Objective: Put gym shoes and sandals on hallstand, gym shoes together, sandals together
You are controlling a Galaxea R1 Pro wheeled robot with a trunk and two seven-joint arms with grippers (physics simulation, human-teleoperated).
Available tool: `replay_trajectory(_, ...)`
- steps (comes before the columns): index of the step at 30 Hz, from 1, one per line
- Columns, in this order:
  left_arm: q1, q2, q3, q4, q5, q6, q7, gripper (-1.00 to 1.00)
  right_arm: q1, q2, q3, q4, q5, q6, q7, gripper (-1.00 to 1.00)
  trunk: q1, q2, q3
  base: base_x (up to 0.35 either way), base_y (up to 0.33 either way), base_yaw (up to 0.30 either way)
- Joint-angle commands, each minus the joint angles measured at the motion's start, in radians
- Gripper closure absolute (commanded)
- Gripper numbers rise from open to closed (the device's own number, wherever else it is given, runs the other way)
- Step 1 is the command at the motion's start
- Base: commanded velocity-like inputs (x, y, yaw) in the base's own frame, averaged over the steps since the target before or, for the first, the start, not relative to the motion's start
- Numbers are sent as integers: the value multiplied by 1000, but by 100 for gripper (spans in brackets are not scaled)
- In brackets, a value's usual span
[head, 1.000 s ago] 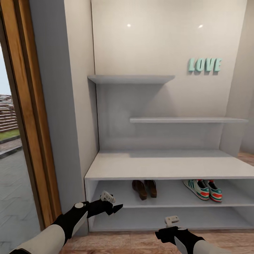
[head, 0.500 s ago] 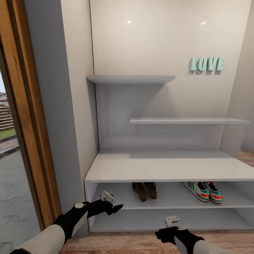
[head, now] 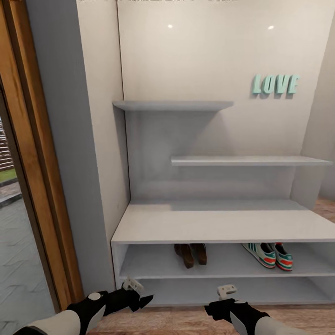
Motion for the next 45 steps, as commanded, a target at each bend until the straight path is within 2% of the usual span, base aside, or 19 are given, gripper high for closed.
replay_trajectory(1,0,0,-8,12,10,-15,-2,-100,0,0,0,-2,10,5,3,-100,-4,7,2,0,0,0)
replay_trajectory(8,33,1,-6,30,12,-33,0,-100,0,0,0,-2,10,5,3,-100,-31,56,24,0,0,0)
replay_trajectory(10,52,2,-5,30,12,-33,44,-100,0,0,0,-2,10,5,3,-100,-39,70,30,0,0,0)
replay_trajectory(14,66,2,-5,30,12,-33,66,-100,0,0,0,-2,10,5,3,-100,-54,98,43,0,0,0)
replay_trajectory(33,96,3,-5,30,11,-33,72,-100,28,2,0,-2,12,6,3,-100,-127,231,102,0,0,0)
replay_trajectory(41,138,8,-5,30,11,-33,72,-100,83,5,0,-1,12,7,3,-100,-157,287,127,0,0,0)
replay_trajectory(45,161,22,-5,30,11,-33,73,-100,117,6,0,-1,12,7,3,-100,-157,287,127,0,0,0)
